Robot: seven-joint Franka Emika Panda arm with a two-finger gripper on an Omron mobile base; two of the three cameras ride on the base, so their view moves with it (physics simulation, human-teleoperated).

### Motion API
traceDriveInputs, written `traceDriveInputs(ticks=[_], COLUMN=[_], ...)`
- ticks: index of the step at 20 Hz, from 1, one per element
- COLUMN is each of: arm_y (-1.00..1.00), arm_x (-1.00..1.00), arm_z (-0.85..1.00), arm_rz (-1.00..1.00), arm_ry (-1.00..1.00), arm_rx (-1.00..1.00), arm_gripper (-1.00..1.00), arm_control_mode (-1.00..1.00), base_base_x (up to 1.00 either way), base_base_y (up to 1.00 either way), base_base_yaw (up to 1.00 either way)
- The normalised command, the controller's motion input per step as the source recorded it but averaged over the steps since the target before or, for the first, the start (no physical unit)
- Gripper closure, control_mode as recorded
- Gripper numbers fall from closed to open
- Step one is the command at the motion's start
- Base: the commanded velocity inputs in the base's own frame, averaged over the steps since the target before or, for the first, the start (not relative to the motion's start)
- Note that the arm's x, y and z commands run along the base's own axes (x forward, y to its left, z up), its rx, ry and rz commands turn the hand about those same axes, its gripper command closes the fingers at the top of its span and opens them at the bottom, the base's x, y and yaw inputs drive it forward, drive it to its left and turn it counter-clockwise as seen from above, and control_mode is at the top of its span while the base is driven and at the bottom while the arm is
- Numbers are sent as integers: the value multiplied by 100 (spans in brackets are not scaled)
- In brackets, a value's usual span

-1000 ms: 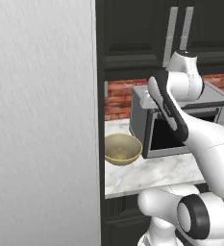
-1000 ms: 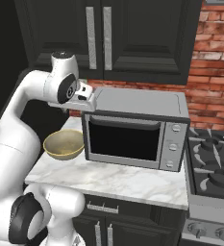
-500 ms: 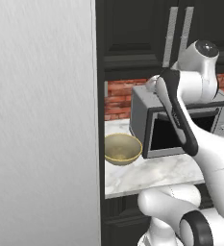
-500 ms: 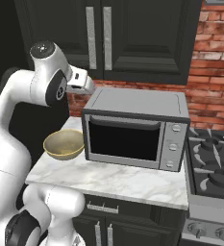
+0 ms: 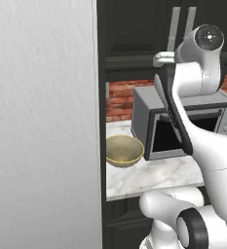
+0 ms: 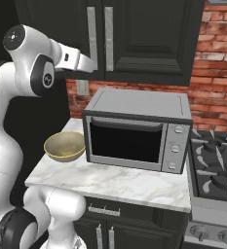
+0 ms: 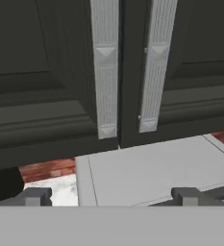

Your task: Open the cabinet and setup a tea strainer by placing it in the bowl upright.

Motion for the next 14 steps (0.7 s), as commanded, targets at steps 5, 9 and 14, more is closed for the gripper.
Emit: traceDriveInputs(ticks=[5, 9, 14], arm_y=[-17, -27, -12], arm_x=[4, 33, 38], arm_z=[23, 0, 0], arm_rz=[-6, 8, 15], arm_ry=[0, 0, 4], arm_rx=[0, 3, 6], arm_gripper=[-100, -100, -100], arm_control_mode=[-100, -100, -100], base_base_x=[0, 0, 0], base_base_y=[0, 0, 0], base_base_yaw=[0, 0, 0])
